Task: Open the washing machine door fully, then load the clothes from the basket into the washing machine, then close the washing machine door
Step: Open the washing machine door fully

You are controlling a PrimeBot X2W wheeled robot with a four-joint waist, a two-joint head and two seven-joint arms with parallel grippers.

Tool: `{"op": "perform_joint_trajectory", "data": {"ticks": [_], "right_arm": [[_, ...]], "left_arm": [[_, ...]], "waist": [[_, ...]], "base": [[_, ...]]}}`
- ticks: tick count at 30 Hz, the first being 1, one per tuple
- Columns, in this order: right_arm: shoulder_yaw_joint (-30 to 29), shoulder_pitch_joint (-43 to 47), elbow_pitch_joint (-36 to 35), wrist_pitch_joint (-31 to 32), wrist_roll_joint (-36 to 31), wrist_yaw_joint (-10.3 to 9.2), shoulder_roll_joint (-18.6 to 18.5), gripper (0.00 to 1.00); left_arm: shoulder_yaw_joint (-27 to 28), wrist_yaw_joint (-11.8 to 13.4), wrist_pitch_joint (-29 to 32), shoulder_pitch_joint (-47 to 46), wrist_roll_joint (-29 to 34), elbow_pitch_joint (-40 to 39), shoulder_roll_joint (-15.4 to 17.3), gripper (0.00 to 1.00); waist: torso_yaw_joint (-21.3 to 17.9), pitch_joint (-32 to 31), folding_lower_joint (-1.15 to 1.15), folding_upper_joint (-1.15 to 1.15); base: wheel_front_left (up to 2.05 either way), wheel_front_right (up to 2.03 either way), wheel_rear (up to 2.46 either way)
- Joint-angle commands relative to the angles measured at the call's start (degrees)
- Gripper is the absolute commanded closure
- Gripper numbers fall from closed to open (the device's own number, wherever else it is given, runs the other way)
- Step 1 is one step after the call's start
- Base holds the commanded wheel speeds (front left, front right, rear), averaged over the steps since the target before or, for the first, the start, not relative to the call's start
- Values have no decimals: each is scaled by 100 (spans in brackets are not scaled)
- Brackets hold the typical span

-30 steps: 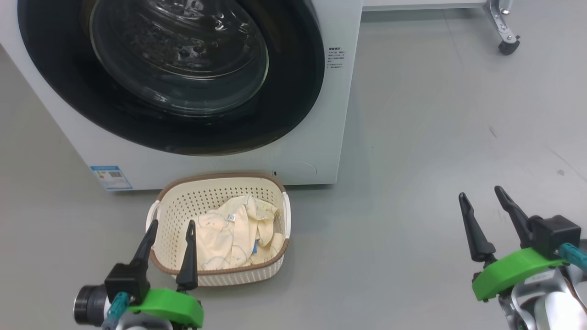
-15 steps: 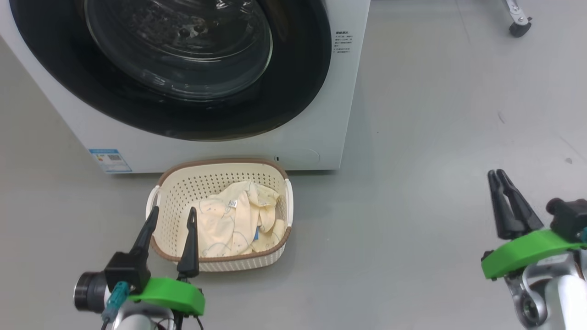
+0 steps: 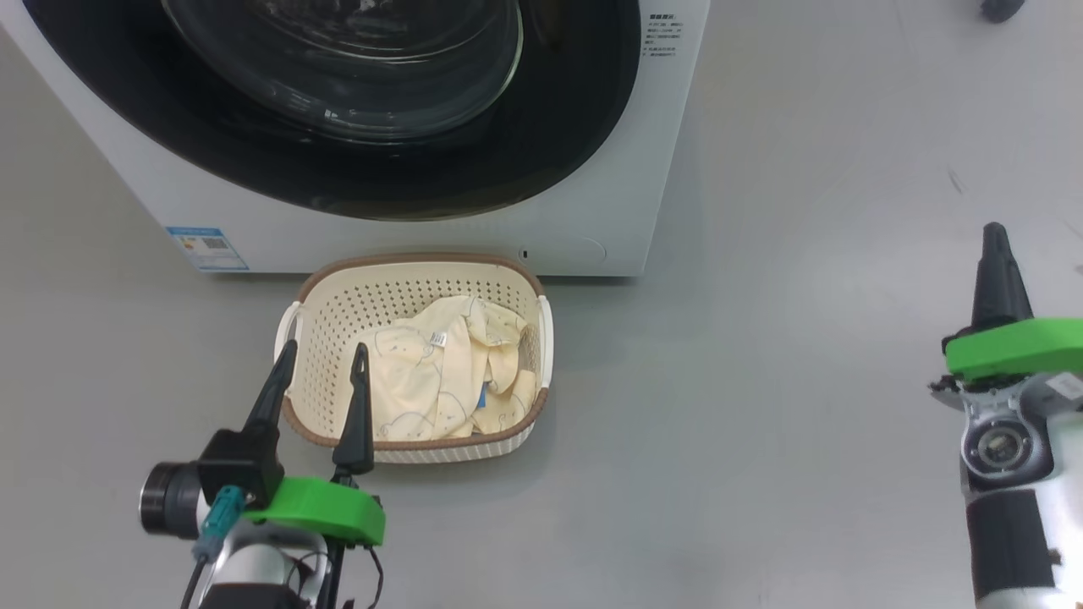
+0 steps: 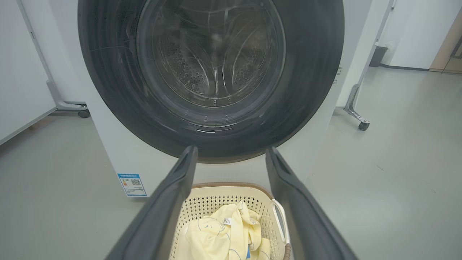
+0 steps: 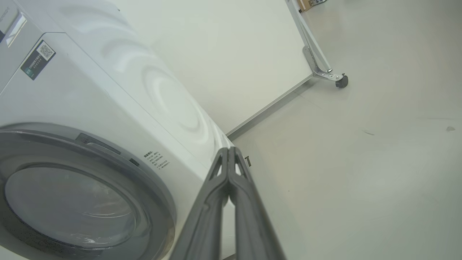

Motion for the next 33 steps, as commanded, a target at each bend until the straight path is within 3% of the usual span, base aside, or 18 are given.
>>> {"op": "perform_joint_trajectory", "data": {"ticks": [1, 6, 13, 23, 33], "right_arm": [[132, -402, -34, 45, 488, -17, -65, 100], [76, -1145, 640, 573, 2645, -17, -65, 100], [-120, -2146, 1424, 1433, 4395, -17, -65, 100], [-155, -3545, 2500, 2473, 5245, -17, -78, 100], [130, -4859, 3390, 2840, 5097, -17, -136, 100]], "left_arm": [[172, 1, -81, -277, 55, -171, 56, 0], [136, -22, -81, -417, 97, -163, 32, 0], [96, -31, -81, -561, 158, -220, -15, 0], [-72, -85, -81, -776, 208, -258, -100, 0], [-284, -103, -81, -941, 197, -302, -166, 0]], "waist": [[42, 68, 0, 0], [137, 220, 0, 0], [259, 475, 0, 0], [510, 823, 0, 0], [791, 1174, 0, 0]], "base": [[0, 0, 0], [0, 0, 0], [0, 0, 0], [0, 0, 0], [0, 0, 0]]}}
